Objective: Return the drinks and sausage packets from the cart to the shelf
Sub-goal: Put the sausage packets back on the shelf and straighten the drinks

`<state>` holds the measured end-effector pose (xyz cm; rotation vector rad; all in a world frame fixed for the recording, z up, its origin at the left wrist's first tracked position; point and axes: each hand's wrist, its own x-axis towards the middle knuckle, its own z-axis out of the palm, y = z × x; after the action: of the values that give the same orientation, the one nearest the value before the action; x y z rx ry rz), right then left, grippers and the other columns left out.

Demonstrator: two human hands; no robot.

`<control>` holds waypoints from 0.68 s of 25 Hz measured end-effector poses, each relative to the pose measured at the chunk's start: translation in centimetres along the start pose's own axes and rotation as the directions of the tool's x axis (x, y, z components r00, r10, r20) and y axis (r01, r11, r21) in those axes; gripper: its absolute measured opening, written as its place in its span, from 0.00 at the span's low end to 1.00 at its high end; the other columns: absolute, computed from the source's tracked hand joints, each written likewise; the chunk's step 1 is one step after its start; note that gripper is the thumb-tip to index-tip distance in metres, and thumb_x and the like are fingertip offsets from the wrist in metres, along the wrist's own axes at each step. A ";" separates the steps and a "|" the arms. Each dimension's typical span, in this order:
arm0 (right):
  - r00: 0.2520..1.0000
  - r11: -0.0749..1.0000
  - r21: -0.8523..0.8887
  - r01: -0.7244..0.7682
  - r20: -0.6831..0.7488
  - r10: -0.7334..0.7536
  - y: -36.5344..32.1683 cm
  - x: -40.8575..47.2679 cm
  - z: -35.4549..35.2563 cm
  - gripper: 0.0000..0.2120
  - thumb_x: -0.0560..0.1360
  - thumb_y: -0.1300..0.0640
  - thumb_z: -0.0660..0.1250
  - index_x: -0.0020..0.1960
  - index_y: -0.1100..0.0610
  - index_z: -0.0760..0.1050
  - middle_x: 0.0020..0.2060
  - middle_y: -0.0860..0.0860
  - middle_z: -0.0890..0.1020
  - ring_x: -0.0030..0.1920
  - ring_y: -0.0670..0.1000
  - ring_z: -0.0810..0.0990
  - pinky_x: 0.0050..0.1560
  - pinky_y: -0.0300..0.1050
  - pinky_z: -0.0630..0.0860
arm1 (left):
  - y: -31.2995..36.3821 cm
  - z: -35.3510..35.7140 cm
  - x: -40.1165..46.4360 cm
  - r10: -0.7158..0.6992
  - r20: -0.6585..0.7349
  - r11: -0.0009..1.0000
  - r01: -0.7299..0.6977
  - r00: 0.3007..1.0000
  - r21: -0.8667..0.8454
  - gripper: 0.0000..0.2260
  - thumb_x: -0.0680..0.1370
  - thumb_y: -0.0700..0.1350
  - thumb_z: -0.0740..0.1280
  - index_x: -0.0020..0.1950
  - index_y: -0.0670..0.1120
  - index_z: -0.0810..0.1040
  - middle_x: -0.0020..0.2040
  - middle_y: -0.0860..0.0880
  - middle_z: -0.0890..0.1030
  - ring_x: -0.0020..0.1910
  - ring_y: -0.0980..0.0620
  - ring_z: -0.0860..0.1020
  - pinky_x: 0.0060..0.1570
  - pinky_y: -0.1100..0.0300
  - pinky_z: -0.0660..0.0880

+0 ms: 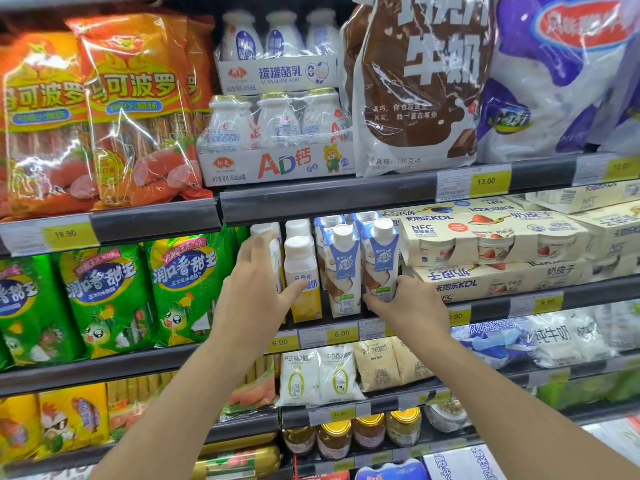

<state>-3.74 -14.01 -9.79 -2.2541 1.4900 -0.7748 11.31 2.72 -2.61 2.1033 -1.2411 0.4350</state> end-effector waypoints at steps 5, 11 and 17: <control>1.000 0.986 0.169 -0.018 -0.011 0.020 1.0 -1.6 -0.1 0.29 0.66 0.29 0.68 0.56 0.50 0.77 0.41 0.45 0.82 0.46 0.50 0.81 0.42 0.49 0.80 | -3.1 0.4 -2.3 -0.152 -0.002 0.981 0.151 0.988 -0.121 0.39 0.70 0.55 0.74 0.75 0.51 0.57 0.72 0.48 0.66 0.54 0.41 0.80 0.60 0.47 0.74; 0.998 0.970 0.236 -0.061 -0.002 0.063 2.5 -4.2 0.5 0.33 0.67 0.33 0.70 0.66 0.48 0.70 0.33 0.48 0.82 0.42 0.52 0.82 0.41 0.53 0.81 | -5.4 2.7 -2.2 -0.328 0.124 0.922 0.346 0.936 -0.171 0.41 0.70 0.49 0.77 0.76 0.50 0.56 0.69 0.52 0.74 0.67 0.48 0.73 0.61 0.50 0.71; 0.995 0.962 0.264 0.071 -0.090 -0.048 1.5 -6.2 0.2 0.19 0.71 0.38 0.69 0.56 0.48 0.77 0.24 0.49 0.77 0.34 0.50 0.79 0.41 0.53 0.79 | -5.9 3.9 -1.3 -0.332 0.143 0.909 0.357 0.932 -0.217 0.32 0.71 0.45 0.76 0.71 0.49 0.64 0.59 0.49 0.81 0.59 0.46 0.77 0.54 0.52 0.72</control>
<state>-6.65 -8.99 -12.35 -2.0942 1.2695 -1.0318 15.65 2.90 -8.36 2.0953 -0.8949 0.0153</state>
